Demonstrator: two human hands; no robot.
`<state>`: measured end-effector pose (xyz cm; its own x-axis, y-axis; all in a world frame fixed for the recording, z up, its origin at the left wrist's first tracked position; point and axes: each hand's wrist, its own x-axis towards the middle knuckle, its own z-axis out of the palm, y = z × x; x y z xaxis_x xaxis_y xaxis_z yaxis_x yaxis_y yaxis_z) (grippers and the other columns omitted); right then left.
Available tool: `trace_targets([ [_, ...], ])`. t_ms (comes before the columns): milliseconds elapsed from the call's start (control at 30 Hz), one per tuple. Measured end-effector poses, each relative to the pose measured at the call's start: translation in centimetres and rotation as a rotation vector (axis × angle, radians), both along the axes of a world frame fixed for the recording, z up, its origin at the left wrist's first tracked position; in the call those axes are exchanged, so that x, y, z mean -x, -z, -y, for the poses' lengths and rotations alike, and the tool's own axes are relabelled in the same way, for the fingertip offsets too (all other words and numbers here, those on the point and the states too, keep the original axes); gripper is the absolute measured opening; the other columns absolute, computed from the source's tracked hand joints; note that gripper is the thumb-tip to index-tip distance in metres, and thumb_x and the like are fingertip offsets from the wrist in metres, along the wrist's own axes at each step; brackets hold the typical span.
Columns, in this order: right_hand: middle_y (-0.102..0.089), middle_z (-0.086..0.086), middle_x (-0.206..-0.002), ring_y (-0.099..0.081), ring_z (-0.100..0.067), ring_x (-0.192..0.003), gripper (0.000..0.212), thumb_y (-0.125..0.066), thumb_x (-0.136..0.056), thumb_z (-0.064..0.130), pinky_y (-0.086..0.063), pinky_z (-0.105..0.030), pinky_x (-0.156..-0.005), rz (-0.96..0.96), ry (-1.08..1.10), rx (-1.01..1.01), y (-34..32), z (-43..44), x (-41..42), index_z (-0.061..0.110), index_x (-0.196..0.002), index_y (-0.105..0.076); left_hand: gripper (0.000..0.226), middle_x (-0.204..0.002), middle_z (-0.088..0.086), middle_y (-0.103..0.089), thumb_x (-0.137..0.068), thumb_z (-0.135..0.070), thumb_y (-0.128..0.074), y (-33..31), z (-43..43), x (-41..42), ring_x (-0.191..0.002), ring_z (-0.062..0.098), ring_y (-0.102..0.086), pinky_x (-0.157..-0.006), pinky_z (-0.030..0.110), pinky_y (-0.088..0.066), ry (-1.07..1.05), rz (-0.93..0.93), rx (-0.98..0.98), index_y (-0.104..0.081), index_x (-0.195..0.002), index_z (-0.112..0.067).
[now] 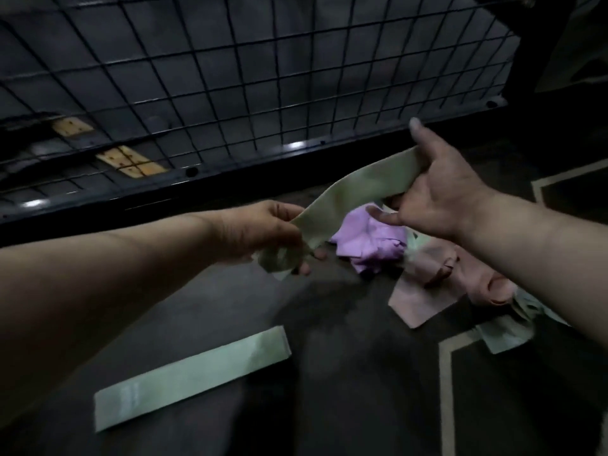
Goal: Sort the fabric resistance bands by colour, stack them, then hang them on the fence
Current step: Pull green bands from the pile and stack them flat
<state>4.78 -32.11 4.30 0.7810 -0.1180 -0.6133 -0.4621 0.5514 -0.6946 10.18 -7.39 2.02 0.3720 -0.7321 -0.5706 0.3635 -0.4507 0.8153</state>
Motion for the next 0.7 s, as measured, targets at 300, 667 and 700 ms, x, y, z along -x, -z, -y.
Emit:
trace_targets([
  [300, -0.058, -0.02, -0.122, -0.059, -0.035, -0.112, 0.033, -0.041, -0.093, 0.013, -0.049, -0.06, -0.092, -0.028, -0.074, -0.052, 1.1, -8.0, 1.8, 0.021, -0.115, -0.064, 0.06, -0.125, -0.006, -0.067, -0.071, -0.03, -0.078, -0.3, -9.9, 0.7, -0.108, 0.015, -0.065, -0.105, 0.04, -0.047, -0.121, 0.261, -0.076, -0.061, -0.127, -0.046],
  [667, -0.063, -0.035, -0.115, -0.065, -0.044, -0.109, 0.018, -0.04, -0.092, -0.004, -0.056, -0.057, -0.08, -0.056, 0.033, -0.199, -0.9, -15.6, 4.2, 0.004, -0.102, -0.053, 0.033, -0.101, -0.002, -0.075, -0.084, 0.006, -0.069, -1.3, -18.4, 4.0, -0.091, 0.012, -0.068, -0.076, 0.02, -0.054, -0.291, 0.24, -0.099, -0.069, -0.108, -0.016],
  [700, -0.06, -0.034, -0.123, -0.063, -0.042, -0.113, 0.023, -0.044, -0.092, -0.001, -0.056, -0.056, -0.08, -0.068, 0.004, -0.199, -0.8, -16.1, 4.4, 0.005, -0.108, -0.058, 0.03, -0.099, -0.002, -0.076, -0.084, 0.004, -0.07, -1.5, -18.9, 4.2, -0.088, 0.011, -0.069, -0.076, 0.02, -0.055, -0.287, 0.257, -0.114, -0.07, -0.107, -0.015],
])
